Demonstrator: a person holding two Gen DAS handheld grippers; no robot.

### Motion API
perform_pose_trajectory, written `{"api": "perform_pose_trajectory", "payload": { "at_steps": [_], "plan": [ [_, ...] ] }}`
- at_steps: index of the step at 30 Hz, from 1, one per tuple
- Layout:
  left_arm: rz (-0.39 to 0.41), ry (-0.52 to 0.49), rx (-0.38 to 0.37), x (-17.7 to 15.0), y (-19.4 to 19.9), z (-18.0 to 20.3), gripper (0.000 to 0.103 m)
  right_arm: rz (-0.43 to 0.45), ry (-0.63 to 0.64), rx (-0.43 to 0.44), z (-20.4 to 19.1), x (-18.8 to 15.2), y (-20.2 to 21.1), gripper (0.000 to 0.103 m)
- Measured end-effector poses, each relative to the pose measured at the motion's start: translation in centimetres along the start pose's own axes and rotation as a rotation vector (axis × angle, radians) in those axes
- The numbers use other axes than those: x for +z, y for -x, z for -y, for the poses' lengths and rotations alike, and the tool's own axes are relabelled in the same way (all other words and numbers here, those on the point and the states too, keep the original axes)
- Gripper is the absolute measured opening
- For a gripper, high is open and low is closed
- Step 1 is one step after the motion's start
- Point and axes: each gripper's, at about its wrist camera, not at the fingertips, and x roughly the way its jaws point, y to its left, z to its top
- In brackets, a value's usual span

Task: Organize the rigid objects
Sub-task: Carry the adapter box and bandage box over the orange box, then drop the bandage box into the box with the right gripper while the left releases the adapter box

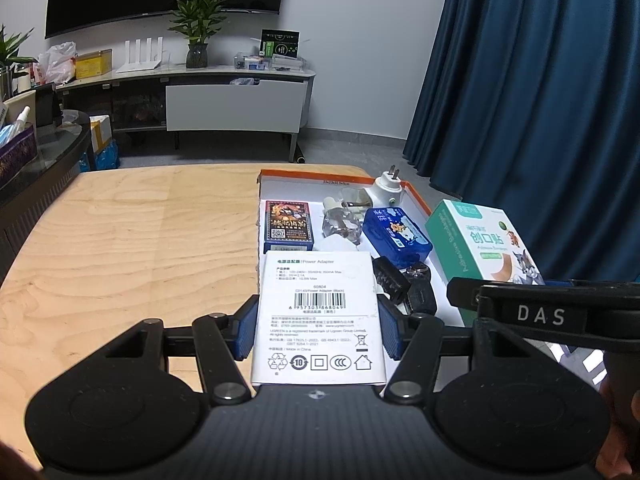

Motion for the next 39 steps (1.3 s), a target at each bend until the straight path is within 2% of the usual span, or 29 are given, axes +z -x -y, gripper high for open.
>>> {"api": "perform_pose_trajectory", "payload": {
  "at_steps": [20, 39],
  "plan": [
    [-0.019, 0.004, -0.01, -0.3, -1.0, -0.6, 0.06, -0.041, -0.008, 0.006, 0.3, 0.5, -2.7, 0.084],
    [-0.011, -0.04, -0.051, 0.5, -1.9, 1.1, 0.06, -0.013, -0.004, -0.006, 0.7, 1.4, -2.5, 0.084]
  ]
}}
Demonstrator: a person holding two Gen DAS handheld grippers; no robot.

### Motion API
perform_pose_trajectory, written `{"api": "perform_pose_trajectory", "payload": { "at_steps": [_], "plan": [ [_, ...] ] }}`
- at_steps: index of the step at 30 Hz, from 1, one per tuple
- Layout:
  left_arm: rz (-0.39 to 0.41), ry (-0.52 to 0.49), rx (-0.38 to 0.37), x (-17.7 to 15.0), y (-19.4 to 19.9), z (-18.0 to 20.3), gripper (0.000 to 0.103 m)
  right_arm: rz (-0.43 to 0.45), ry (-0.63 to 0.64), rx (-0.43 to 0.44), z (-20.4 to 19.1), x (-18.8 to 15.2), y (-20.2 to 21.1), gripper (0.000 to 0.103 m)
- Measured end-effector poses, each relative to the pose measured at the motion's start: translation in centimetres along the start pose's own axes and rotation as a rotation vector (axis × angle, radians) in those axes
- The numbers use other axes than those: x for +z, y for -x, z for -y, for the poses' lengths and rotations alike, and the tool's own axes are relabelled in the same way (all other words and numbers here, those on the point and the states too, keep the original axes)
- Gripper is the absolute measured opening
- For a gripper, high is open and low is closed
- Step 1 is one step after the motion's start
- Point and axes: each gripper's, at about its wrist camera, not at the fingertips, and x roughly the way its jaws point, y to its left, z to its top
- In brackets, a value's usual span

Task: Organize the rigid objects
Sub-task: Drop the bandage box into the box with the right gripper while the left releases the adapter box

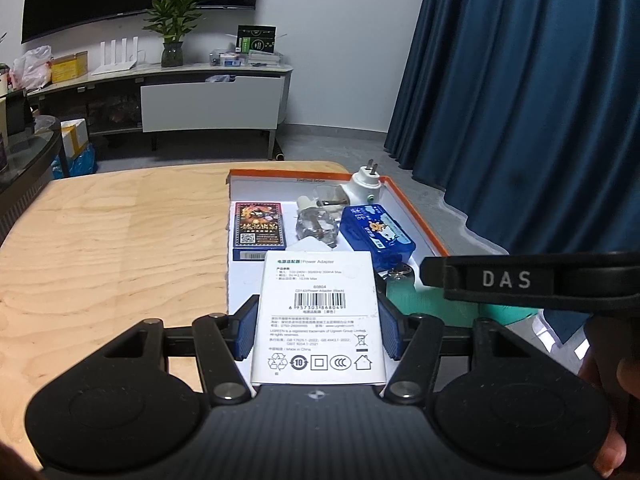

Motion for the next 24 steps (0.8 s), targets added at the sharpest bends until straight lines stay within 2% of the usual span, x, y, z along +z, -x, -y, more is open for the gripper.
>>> {"api": "perform_pose_trajectory", "payload": {
  "at_steps": [11, 18, 20, 22, 24],
  "plan": [
    [-0.014, -0.017, -0.019, 0.1, -0.7, 0.7, 0.06, -0.004, 0.007, 0.03, -0.2, 1.5, -1.5, 0.084],
    [-0.026, -0.017, -0.034, 0.1, -1.5, 1.1, 0.06, 0.031, 0.01, 0.079, -0.8, 4.4, -2.9, 0.084],
    [-0.035, -0.006, -0.046, 0.2, -1.9, 1.0, 0.06, 0.074, 0.011, 0.109, -0.8, 5.2, -3.2, 0.076],
    [-0.045, -0.004, -0.052, 0.2, -2.2, 1.1, 0.06, 0.096, -0.001, 0.156, -0.6, 6.0, -3.6, 0.079],
    [-0.051, -0.01, -0.056, 0.1, -2.4, 1.3, 0.06, 0.099, -0.007, 0.166, -0.5, 6.5, -4.0, 0.083]
  ]
}}
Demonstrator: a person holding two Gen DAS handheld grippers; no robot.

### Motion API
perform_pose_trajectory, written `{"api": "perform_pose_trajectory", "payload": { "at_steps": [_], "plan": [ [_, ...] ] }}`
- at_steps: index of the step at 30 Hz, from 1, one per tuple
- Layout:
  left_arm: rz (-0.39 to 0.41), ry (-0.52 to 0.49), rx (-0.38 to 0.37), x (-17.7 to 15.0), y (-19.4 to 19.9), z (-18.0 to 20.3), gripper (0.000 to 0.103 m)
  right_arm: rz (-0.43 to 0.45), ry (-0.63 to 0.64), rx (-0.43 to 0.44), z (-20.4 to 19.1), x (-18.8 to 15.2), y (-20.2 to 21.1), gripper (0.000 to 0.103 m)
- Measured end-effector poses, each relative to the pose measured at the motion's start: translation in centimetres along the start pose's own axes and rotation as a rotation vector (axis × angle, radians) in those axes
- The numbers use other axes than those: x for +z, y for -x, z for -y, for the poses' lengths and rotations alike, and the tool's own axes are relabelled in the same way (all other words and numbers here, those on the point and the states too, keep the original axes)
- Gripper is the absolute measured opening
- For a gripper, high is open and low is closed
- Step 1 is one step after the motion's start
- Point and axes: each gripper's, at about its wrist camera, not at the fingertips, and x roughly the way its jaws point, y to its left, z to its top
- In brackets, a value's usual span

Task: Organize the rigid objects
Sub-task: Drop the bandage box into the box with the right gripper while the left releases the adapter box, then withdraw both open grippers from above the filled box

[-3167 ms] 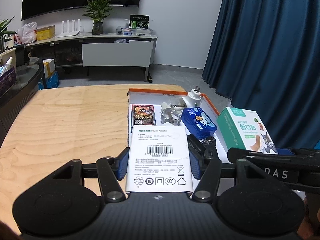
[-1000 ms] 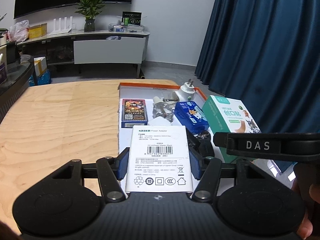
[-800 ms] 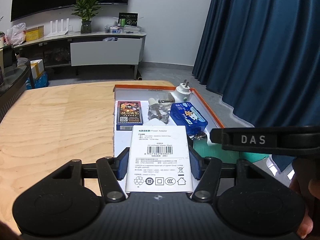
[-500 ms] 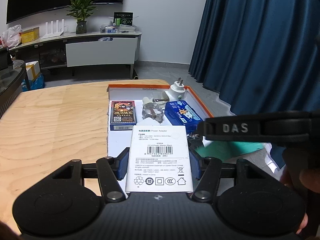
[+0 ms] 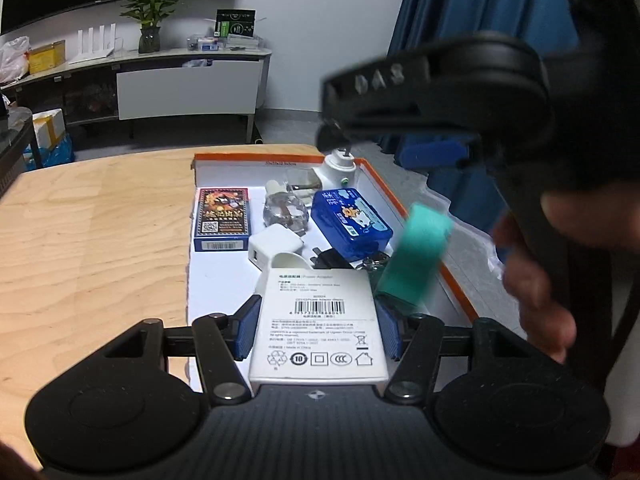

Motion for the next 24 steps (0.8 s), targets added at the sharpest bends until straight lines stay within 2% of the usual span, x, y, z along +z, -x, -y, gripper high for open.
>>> {"api": "perform_pose_trajectory", "payload": {
  "at_steps": [4, 8, 16, 21, 24],
  "plan": [
    [-0.01, 0.002, 0.0, -0.1, -0.2, 0.0, 0.06, 0.011, 0.006, -0.017, 0.2, 0.2, 0.8, 0.083],
    [-0.003, 0.009, 0.025, -0.1, -0.1, -0.1, 0.078, 0.012, 0.004, -0.035, 0.9, -0.5, 2.6, 0.083],
    [0.012, 0.028, 0.044, 0.3, 1.5, -0.3, 0.088, 0.06, -0.048, -0.064, 2.6, -2.5, 7.8, 0.084],
    [0.042, 0.035, 0.069, 0.5, 3.9, 0.0, 0.1, 0.081, -0.027, -0.129, 2.1, -4.3, 11.0, 0.085],
    [0.066, 0.035, 0.106, 0.3, 5.7, 0.2, 0.103, 0.074, -0.043, -0.182, 2.3, -5.7, 12.4, 0.085]
  ]
}}
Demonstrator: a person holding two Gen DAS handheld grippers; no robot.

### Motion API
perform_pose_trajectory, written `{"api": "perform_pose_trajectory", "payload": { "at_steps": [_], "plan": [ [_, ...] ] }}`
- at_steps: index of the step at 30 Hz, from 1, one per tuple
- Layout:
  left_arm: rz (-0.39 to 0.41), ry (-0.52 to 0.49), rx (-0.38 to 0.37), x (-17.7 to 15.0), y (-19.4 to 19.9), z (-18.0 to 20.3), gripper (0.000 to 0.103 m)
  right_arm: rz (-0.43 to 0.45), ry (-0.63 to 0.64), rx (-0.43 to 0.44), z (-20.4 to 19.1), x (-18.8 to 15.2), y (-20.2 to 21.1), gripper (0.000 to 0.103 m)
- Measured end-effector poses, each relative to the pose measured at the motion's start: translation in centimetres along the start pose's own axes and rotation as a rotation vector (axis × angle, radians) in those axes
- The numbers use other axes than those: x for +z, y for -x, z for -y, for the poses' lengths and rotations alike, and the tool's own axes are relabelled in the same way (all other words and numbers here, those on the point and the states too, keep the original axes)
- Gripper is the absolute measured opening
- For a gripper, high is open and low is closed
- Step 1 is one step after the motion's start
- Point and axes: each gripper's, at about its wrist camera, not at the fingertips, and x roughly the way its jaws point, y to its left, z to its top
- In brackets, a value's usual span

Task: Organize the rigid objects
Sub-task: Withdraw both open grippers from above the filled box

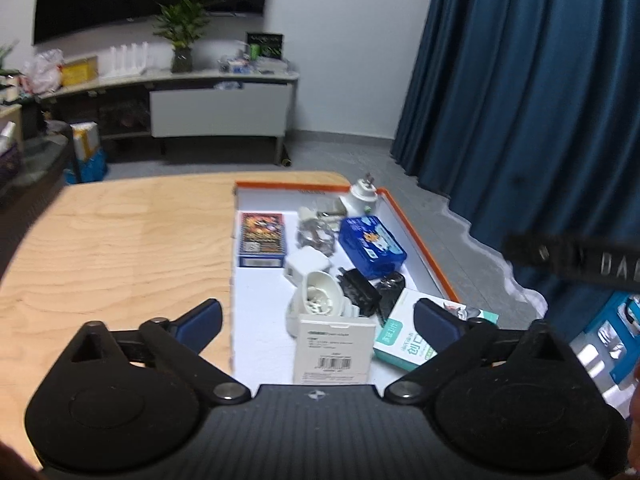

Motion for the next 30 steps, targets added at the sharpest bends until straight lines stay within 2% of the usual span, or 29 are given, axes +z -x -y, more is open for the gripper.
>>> {"api": "perform_pose_trajectory", "payload": {
  "at_steps": [12, 30],
  "plan": [
    [-0.044, -0.01, 0.116, -2.0, 2.4, 0.2, 0.103, -0.121, 0.035, 0.015, -0.6, -5.3, 1.8, 0.086],
    [-0.056, -0.038, 0.142, -3.0, 2.6, 0.4, 0.103, -0.177, 0.074, 0.016, -1.5, -6.8, 1.5, 0.086]
  ]
}}
